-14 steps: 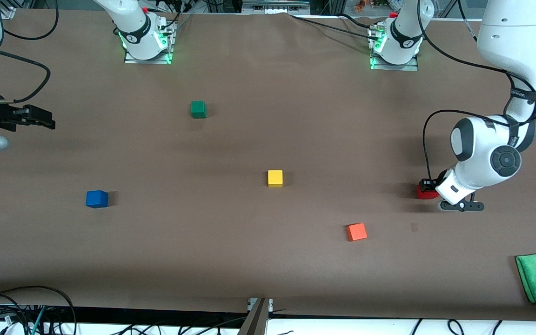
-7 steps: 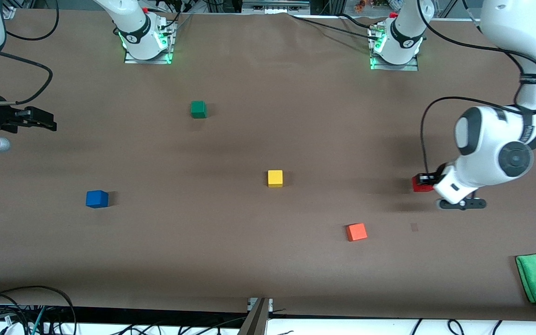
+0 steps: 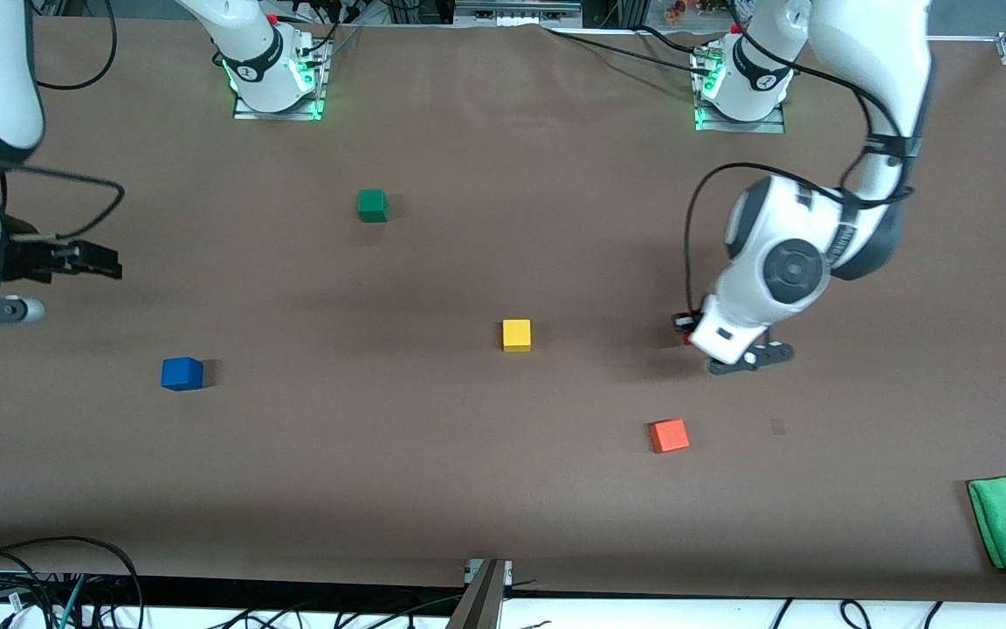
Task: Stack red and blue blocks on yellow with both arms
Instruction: 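Carry the red cube toward the yellow cube while the right gripper reaches the blue cube, then lower the red cube onto the yellow cube while the right gripper grasps blue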
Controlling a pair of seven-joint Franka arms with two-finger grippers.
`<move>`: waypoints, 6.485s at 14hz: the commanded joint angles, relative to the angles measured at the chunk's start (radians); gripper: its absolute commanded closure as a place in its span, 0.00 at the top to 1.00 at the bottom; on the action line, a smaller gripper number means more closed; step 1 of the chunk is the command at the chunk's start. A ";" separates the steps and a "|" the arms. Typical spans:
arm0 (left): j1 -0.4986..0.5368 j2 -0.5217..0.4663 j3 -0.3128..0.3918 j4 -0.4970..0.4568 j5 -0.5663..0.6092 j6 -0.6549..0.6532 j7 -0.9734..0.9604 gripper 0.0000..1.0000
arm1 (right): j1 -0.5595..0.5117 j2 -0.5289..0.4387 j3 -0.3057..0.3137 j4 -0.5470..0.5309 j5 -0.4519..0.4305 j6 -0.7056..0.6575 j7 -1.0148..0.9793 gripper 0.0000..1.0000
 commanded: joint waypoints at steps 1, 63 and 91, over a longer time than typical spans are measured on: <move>-0.080 0.008 0.017 0.072 0.005 -0.021 -0.161 0.00 | -0.036 0.098 0.007 0.015 -0.006 0.092 -0.009 1.00; -0.332 0.489 0.010 0.741 -0.115 -0.176 -0.200 0.00 | -0.064 0.412 0.034 0.049 0.087 0.439 -0.078 0.39; -0.332 0.461 0.000 0.849 -0.122 -0.373 -0.249 0.90 | 0.122 0.373 0.042 0.333 0.089 0.065 0.051 0.35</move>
